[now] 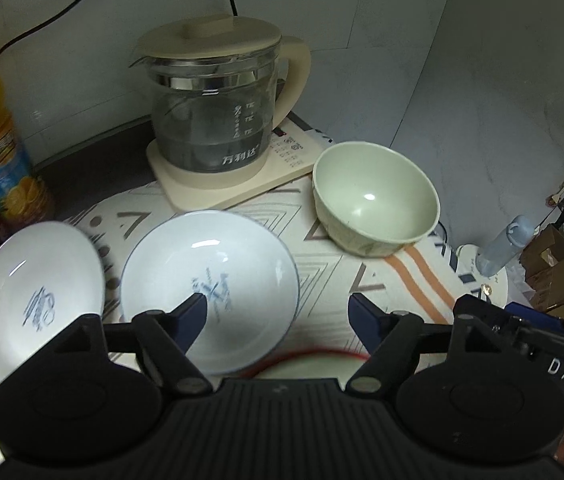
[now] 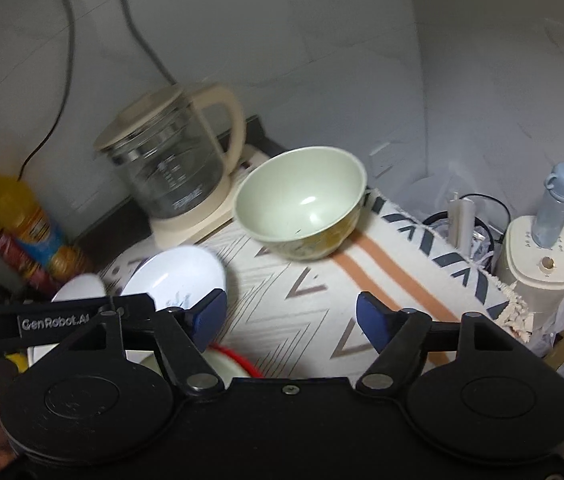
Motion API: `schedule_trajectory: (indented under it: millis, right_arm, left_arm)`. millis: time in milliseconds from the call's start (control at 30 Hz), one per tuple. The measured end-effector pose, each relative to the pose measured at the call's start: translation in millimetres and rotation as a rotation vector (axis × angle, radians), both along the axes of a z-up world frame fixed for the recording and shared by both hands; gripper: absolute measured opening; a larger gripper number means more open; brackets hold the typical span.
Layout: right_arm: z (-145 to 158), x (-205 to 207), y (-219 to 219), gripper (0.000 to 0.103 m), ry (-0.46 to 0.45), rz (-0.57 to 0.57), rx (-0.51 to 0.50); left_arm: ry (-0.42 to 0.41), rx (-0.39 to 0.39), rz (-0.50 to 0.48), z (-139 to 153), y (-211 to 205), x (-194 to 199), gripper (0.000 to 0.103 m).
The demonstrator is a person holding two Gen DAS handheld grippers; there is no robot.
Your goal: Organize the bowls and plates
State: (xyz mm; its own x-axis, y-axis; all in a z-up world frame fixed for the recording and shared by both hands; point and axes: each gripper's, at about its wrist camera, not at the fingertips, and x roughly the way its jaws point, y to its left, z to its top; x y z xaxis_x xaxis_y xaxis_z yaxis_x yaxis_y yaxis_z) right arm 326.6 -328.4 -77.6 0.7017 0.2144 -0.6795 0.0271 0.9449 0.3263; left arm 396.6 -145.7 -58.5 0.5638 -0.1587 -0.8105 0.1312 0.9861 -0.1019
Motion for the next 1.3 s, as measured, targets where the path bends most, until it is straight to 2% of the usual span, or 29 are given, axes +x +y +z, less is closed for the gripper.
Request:
schedule_trajectory:
  millis: [267, 700, 867, 933, 1067, 1167, 1233, 1300]
  right_arm:
    - [-14, 39, -18, 0.071, 0.023, -0.09, 0.014]
    - [-46, 101, -34, 0.071, 0.074, -0.158, 0.008]
    - [-60, 122, -33, 0.071, 0.102, -0.159, 0.015]
    - [-64, 130, -31, 0.071, 0.108, -0.158, 0.014]
    - [-72, 142, -28, 0.07, 0.13, -0.148, 0.029]
    - [-79, 150, -22, 0.063, 0.158, -0.124, 0.015]
    - [-85, 153, -20, 0.045, 0.18, -0.114, 0.025]
    - [-92, 157, -17, 0.028, 0.215, -0.111, 0.029]
  left_arm:
    - [0.001, -0.002, -0.038, -18, -10, 49, 0.076]
    - [0.044, -0.006, -0.088, -57, -44, 122, 0.075]
    - [0.088, 0.004, -0.094, -77, -53, 140, 0.068]
    - [0.105, 0.001, -0.102, -83, -54, 143, 0.06]
    - [0.122, -0.024, -0.114, -92, -54, 148, 0.05]
    - [0.144, -0.049, -0.113, -96, -56, 153, 0.032]
    - [0.152, -0.063, -0.114, -98, -58, 155, 0.017]
    - [0.14, -0.052, -0.111, -97, -61, 154, 0.015]
